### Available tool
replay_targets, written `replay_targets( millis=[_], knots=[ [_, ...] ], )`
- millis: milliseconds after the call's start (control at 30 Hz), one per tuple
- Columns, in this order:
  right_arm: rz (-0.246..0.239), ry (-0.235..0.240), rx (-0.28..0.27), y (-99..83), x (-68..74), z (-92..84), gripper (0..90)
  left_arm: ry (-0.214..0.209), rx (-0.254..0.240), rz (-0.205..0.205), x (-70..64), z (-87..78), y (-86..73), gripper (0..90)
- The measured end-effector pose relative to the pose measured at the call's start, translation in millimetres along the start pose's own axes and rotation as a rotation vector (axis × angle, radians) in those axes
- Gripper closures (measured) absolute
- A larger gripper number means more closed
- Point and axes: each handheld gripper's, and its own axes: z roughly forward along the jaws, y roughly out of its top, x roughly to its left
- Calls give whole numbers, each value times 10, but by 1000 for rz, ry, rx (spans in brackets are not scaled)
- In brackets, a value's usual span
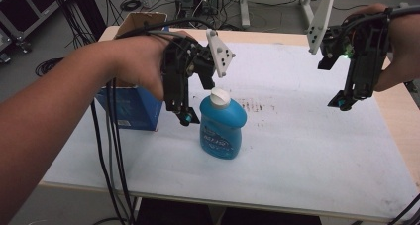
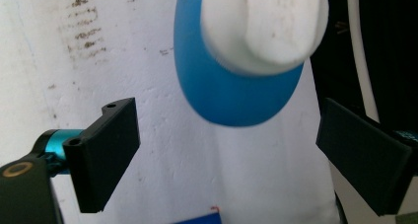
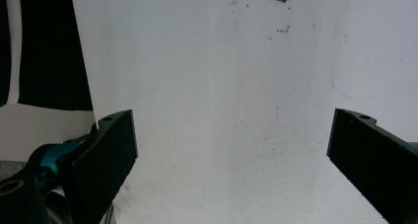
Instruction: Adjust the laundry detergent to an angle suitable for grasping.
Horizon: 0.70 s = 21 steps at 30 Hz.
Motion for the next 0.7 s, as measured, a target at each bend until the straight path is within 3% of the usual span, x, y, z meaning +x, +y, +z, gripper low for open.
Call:
replay_targets(
  millis=[333, 700],
  knots=[
    [0, 5, -3, 10, -32, 14, 40, 21, 68, -53, 69, -219, -36, 55],
    [2, 5, -18, -2, -78, -10, 40, 30, 104, -104, 153, -376, -13, 16]
  ],
)
